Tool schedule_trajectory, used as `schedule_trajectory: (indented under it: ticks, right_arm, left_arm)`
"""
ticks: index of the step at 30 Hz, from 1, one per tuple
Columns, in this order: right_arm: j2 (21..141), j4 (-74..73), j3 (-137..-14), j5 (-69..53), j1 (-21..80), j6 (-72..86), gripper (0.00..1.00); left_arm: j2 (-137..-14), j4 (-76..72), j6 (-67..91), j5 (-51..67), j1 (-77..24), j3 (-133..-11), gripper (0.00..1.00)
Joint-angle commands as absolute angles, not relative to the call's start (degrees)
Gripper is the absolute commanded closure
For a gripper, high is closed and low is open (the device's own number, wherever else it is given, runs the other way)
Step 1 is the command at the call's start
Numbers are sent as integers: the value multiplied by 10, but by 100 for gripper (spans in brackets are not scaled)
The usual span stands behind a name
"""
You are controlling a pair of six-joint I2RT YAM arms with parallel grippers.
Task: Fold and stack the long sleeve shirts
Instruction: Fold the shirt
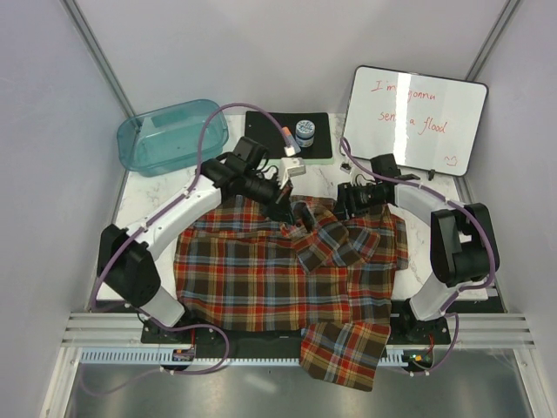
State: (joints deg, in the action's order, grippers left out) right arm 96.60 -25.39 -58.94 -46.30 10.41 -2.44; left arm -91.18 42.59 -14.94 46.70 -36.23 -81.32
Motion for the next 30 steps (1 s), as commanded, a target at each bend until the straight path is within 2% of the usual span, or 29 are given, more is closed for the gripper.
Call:
schedule_trajectory:
  ticks: [1,11,21,30]
  right_arm:
    - [963,-279,-625,-437,82,-60,40]
    - [975,-364,-646,-418,61,-127,38]
    - [969,-392,-657,-397,52,-153,39]
    - [959,-403,-671,-367,50,-167,41]
  left_arm:
    - [-867,366,-103,469,-294,-724,98]
    - [-853,309,-157,395,-178,-614,98]
    - [-911,300,-190,394,-81,-613,98]
    - [-955,312,-166,357,-55,-611,97]
